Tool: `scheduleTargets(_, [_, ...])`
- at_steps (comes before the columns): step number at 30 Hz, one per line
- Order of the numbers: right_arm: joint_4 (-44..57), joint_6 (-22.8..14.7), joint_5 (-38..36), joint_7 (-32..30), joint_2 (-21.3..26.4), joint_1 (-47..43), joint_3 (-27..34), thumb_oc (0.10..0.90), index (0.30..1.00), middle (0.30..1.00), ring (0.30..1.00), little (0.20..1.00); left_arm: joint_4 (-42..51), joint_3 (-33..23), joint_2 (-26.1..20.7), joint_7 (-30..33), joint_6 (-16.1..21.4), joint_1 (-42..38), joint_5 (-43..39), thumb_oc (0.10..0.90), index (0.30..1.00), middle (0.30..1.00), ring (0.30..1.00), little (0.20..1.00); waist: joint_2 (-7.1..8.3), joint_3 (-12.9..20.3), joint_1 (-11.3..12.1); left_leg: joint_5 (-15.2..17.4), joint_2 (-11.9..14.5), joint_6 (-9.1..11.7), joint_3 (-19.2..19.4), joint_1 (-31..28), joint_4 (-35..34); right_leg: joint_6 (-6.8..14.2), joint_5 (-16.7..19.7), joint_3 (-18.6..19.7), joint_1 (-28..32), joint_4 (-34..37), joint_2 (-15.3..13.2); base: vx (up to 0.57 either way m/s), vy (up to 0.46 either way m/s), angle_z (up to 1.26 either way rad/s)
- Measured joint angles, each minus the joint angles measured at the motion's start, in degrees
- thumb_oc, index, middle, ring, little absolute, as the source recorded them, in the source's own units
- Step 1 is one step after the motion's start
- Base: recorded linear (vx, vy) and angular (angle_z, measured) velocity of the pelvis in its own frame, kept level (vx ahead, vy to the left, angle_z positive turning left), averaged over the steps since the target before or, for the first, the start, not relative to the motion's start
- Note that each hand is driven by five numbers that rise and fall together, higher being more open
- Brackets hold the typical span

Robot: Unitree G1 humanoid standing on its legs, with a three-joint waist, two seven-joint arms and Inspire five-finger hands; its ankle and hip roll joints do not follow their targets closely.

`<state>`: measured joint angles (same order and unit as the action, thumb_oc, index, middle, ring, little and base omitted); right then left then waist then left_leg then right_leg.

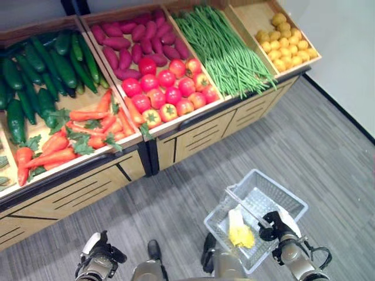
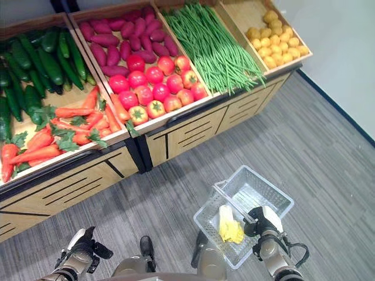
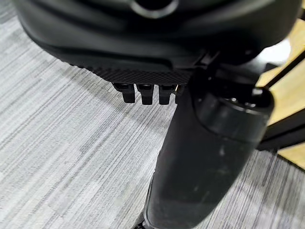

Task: Get the vegetables into the basket

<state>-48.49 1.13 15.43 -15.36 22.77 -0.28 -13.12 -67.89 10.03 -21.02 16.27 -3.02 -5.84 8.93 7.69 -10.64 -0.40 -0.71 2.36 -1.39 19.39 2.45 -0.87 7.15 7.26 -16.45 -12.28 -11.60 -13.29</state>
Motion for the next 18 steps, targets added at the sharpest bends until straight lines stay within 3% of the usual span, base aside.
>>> scheduleTargets(2, [-1.65, -0.82, 0.01, -0.07, -0.28, -0.91, -0.89, 0.4, 0.3, 0.3, 0.3, 0.3, -0.32, -0.01, -0.14, -0.01, 0.06, 0.32, -0.03, 0.9, 1.0, 1.0, 1.0, 1.0, -0.04, -0.2, 0.29, 1.05, -0.53, -1.63, -0.41, -0.53, -0.51, 1.12, 1.32, 1.06, -0.33, -2.03, -0.69, 0.1, 0.077, 0.09])
scheduleTargets(4, [-2.97, -0.77, -0.04, -0.07, -0.63, -1.06, -0.9, 0.4, 0.3, 0.3, 0.3, 0.3, -0.81, 0.01, -0.04, 0.0, 0.25, 0.41, -0.05, 0.9, 1.0, 1.0, 1.0, 1.0, -0.52, -0.33, 0.13, 0.91, -1.15, -2.13, -2.49, -2.11, -1.95, 1.44, 1.13, 5.99, -2.56, -8.02, -1.28, 0.15, 0.003, 0.43])
scheduleTargets(5, [-5.45, -1.47, -0.08, -0.06, -1.6, -0.92, -0.93, 0.4, 0.3, 0.3, 0.3, 0.3, -1.61, 0.04, -0.16, 0.18, 0.37, 0.28, -0.19, 0.9, 1.0, 1.0, 1.0, 1.0, -1.03, -0.04, -0.38, -0.34, -1.45, -3.8, -5.31, -2.53, -3.59, 2.92, -1.94, 11.87, -4.68, -9.16, 0.69, 0.13, -0.081, 0.62])
scheduleTargets(8, [-9.24, -1.45, -0.63, -0.05, -3.32, -0.55, -0.93, 0.4, 0.3, 0.3, 0.3, 0.3, -2.9, -0.06, -0.2, 0.11, 0.15, 0.13, -1.29, 0.9, 1.0, 1.0, 1.0, 1.0, -1.14, -0.11, -0.74, -0.94, -2.22, -3.36, -9.12, -2.43, -4.09, 3.1, -1.71, 13.08, -4.32, 4.34, 2.3, 0.2, -0.172, 0.81])
scheduleTargets(10, [-14.34, -1.51, -1.04, -0.76, -3.69, -1.16, 0.22, 0.4, 0.3, 0.3, 0.3, 0.3, -4.91, -1.77, 0.86, 0.53, 0.26, -0.15, -2.33, 0.9, 1.0, 1.0, 1.0, 1.0, -1.3, -0.02, -1.05, -0.55, -2.94, -1.29, -13.93, -3.18, -3.69, 2.78, 1.06, 15.03, -2.29, 15.06, 3.24, 0.14, -0.213, 1.35])
scheduleTargets(11, [-16.14, -1.27, -2.13, -0.62, -4.02, 0.18, 1.43, 0.4, 0.3, 0.3, 0.3, 0.3, -3.42, -1.7, 1.13, 1.2, 0.74, 0.53, -2.33, 0.9, 1.0, 1.0, 1.0, 1.0, -0.58, 0.4, -0.75, -0.02, -3.44, -0.26, -16.25, -4.76, -3.88, 1.58, 2.34, 14.47, -0.71, 13.55, 3.1, 0.15, -0.336, 1.39])
scheduleTargets(12, [-19.48, -1.46, -2.2, -0.6, -4.16, -0.62, 1.69, 0.4, 0.3, 0.3, 0.3, 0.3, -2.78, -1.81, 1.97, 1.38, 0.92, 2.54, -2.73, 0.9, 1.0, 1.0, 1.0, 1.0, -1.81, 0.87, -0.02, 0.87, -2.03, 1.58, -17.31, -6.07, -3.87, -0.52, 4.31, 13.65, 0.73, 12.61, 4.66, 0.15, -0.359, 0.92])
scheduleTargets(13, [-21.38, -1.76, -2.19, -0.59, -3.92, -1.73, 1.78, 0.4, 0.3, 0.3, 0.3, 0.3, -2.97, -2.02, 2.58, 1.23, 0.81, 3.58, -3.52, 0.9, 1.0, 1.0, 1.0, 1.0, -4.04, 1.39, -0.16, 1.55, 0.49, 3.02, -17.09, -5.92, -3.42, -1.9, 3.55, 12.0, 1.67, 13.71, 6.85, 0.12, -0.329, 0.31])
scheduleTargets(14, [-23.43, -1.76, -2.19, -0.07, -4.02, -2.79, 1.74, 0.4, 0.3, 0.3, 0.3, 0.3, -3.59, -2.82, 2.9, 1.28, 0.82, 3.85, -3.54, 0.9, 1.0, 1.0, 1.0, 1.0, -4.79, 1.6, 0.17, 1.75, 2.19, 3.32, -16.96, -5.86, -2.28, -2.98, 3.87, 11.3, 3.57, 16.2, 8.6, 0.06, -0.281, 0.16])
scheduleTargets(15, [-24.44, -1.63, -2.16, 0.2, -3.92, -2.84, 1.77, 0.4, 0.3, 0.3, 0.3, 0.3, -3.89, -2.87, 2.96, 1.28, 0.85, 3.8, -3.53, 0.9, 1.0, 1.0, 1.0, 1.0, -5.04, 1.64, 0.61, 1.67, 3.48, 3.43, -16.57, -5.66, -0.7, -3.92, 3.39, 10.69, 4.49, 16.68, 9.85, 0.04, -0.308, 0.17])
scheduleTargets(17, [-25.09, -1.4, -2.11, 0.2, -3.1, -2.37, 2.25, 0.4, 0.3, 0.3, 0.3, 0.3, -4.33, -3.65, 3.27, 1.43, 1.11, 2.56, -3.64, 0.9, 1.0, 1.0, 1.0, 1.0, -5.04, 1.74, 0.93, 0.13, 6.55, 5.77, -15.32, -4.13, 3.61, -6.61, 1.07, 8.74, 6.17, 16.62, 12.65, 0.03, -0.262, 0.37])
scheduleTargets(18, [-25.48, -1.63, -2.19, 0.08, -3.0, -1.15, 4.18, 0.4, 0.3, 0.3, 0.3, 0.3, -4.75, -6.79, 4.54, 2.17, 1.72, 0.85, -5.53, 0.9, 1.0, 1.0, 1.0, 1.0, -5.18, 1.83, 0.55, -2.15, 7.1, 9.14, -15.55, -2.87, 4.24, -7.21, 0.22, 6.59, 6.69, 16.62, 12.76, 0.06, -0.147, 0.97])
